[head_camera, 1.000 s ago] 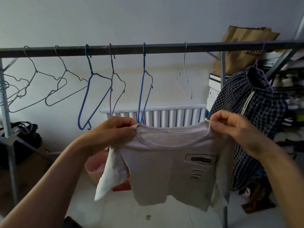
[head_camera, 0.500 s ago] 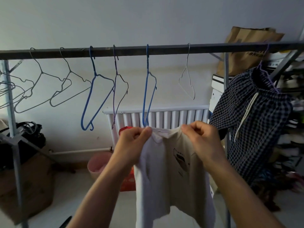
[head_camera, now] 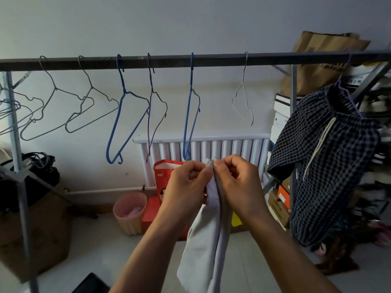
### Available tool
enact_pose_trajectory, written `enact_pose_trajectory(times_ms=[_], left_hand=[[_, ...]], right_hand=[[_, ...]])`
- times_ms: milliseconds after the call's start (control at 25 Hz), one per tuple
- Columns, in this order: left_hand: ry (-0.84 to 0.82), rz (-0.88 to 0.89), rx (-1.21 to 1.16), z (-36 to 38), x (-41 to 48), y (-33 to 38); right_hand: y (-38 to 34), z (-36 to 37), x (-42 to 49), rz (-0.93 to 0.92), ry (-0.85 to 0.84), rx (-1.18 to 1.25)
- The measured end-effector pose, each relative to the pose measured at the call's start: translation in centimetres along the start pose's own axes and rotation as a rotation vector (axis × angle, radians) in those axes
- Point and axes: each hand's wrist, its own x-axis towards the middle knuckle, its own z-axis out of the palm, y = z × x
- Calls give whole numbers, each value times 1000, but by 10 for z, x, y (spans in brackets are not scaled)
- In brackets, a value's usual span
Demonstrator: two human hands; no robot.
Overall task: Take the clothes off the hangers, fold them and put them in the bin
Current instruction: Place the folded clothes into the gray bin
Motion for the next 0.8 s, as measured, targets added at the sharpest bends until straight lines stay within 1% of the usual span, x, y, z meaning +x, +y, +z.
enact_pose_trajectory(times_ms=[160,280,360,440,480,520,560,640,680,720,800], left_hand=[[7,-30,-48,1,-3,1],[-65,-69,-144,1,-10,4],[-88,-86,-175,-3,-15,4],[-4,-83,-105,-17,-11,-7],[59,-91,-69,-26,-5,-16],[77,-108,-53,-35,2,-24],[18,-124,-56,-44,7,-29],[-215,-139,-91,-51,15,-34],[-298,-137,-96,-51,18,-33],[-332,-111,-100,-49,19,-31],[-284,-38,-121,-46,23,-24]], right_hand=[[-1,1,-3,-21,-75,-67],[-3,0,-6,36,-165,-24],[-3,-6,-4,34,-206,-64],[-3,-17,0,28,-255,-24],[-2,-23,2,35,-283,35],[-2,-29,5,44,-314,88],[-2,-35,6,49,-346,131],[-3,-41,9,53,-410,202],[-3,-43,10,53,-433,232],[-5,-44,10,53,-448,254],[-5,-47,12,59,-453,266]])
